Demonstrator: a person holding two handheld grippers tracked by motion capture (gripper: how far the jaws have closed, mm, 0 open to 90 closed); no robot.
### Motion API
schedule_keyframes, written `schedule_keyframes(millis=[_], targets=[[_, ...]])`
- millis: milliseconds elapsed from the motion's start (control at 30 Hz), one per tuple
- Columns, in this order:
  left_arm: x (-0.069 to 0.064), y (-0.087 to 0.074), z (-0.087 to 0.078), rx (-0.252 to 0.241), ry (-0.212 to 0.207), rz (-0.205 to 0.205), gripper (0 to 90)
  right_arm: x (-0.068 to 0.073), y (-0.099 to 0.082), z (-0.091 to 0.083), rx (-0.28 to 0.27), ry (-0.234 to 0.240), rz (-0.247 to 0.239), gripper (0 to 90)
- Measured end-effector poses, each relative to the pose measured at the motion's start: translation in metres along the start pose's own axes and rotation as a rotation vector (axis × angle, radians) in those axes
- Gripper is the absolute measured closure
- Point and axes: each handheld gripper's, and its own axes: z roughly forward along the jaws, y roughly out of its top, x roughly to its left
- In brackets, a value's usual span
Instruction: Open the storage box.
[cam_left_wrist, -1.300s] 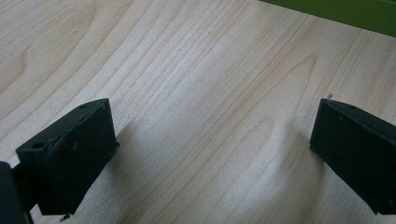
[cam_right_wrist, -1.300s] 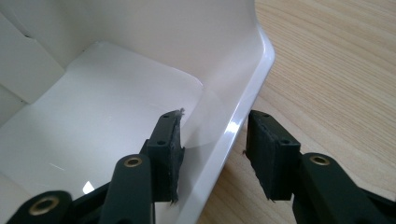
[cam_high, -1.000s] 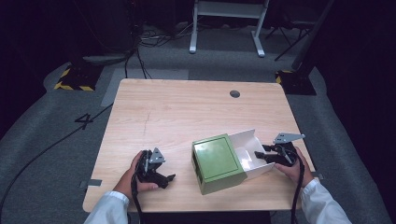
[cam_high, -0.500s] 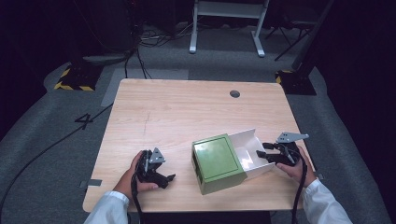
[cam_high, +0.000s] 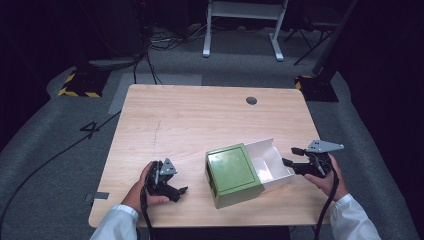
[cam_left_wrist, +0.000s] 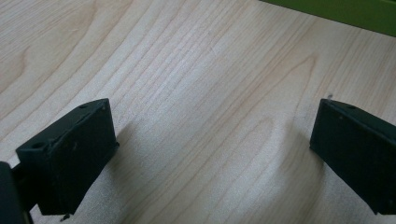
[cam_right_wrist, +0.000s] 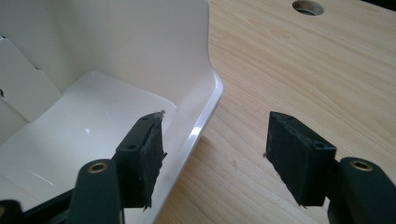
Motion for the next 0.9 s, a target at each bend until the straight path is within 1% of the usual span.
schedule_keyframes(millis=[200, 233, 267, 567, 733, 900], targets=[[0.000, 0.000, 0.000, 0.000, 0.000, 0.000, 0.5, 0.001, -0.001, -0.005, 0.003, -0.026, -0.018, 33.9], [0.000, 0.000, 0.000, 0.000, 0.000, 0.000, 0.5, 0.001, -0.001, -0.006, 0.006, -0.030, -0.025, 32.9], [0.000, 0.000, 0.000, 0.000, 0.000, 0.000, 0.5, 0.002, -0.001, -0.008, 0.006, -0.045, -0.029, 30.3], [0.000, 0.000, 0.000, 0.000, 0.000, 0.000, 0.5, 0.002, -0.004, -0.025, -0.022, -0.083, -0.021, 25.2], [0.000, 0.000, 0.000, 0.000, 0.000, 0.000, 0.5, -0.001, -0.012, -0.031, -0.012, -0.095, -0.014, 24.6], [0.000, 0.000, 0.000, 0.001, 0.000, -0.001, 0.5, -0.002, -0.024, -0.034, 0.015, -0.114, -0.021, 23.9]])
